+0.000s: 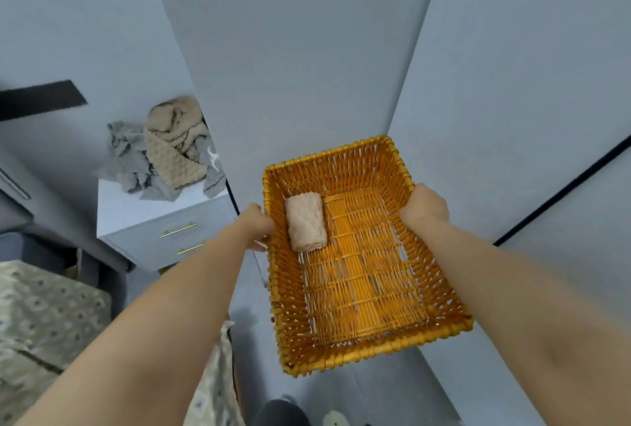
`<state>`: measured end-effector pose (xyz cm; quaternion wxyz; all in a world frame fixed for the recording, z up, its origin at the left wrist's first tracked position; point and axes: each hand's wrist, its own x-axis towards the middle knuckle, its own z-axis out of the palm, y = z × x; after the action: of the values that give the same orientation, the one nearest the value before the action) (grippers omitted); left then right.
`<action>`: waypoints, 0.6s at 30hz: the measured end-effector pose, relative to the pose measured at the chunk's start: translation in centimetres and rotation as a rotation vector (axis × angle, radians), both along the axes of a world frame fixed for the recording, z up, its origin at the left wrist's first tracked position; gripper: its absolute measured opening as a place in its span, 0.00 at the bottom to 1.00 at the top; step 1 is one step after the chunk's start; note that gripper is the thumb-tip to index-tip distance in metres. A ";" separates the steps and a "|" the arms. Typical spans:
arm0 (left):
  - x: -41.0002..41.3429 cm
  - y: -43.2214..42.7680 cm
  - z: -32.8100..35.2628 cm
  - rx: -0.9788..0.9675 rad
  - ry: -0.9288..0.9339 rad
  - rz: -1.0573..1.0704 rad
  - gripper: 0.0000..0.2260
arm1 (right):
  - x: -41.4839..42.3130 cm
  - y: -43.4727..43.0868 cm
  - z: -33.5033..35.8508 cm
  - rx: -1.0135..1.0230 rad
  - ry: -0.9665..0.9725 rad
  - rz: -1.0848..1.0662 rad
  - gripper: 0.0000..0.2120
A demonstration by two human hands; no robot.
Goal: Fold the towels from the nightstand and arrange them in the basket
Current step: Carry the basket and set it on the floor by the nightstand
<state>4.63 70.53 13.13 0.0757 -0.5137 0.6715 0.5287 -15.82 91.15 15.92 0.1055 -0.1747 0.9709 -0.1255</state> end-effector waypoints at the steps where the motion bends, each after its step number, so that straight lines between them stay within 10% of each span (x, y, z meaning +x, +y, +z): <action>1: -0.7 -0.9 0.1 -0.051 0.005 -0.012 0.28 | -0.7 -0.2 0.1 0.012 0.007 0.006 0.12; 6: -4.0 -4.8 0.3 -0.528 -0.074 -0.364 0.30 | -2.7 -1.2 0.1 0.065 0.007 0.056 0.14; 18: -11.7 -10.7 -0.9 -0.595 -0.123 -0.996 0.19 | -2.1 -4.2 -2.2 0.078 -0.052 0.001 0.14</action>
<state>-7.08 59.79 12.24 0.2064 -0.1650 0.9461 0.1872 -17.96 86.93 13.74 0.1376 -0.1677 0.9718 -0.0922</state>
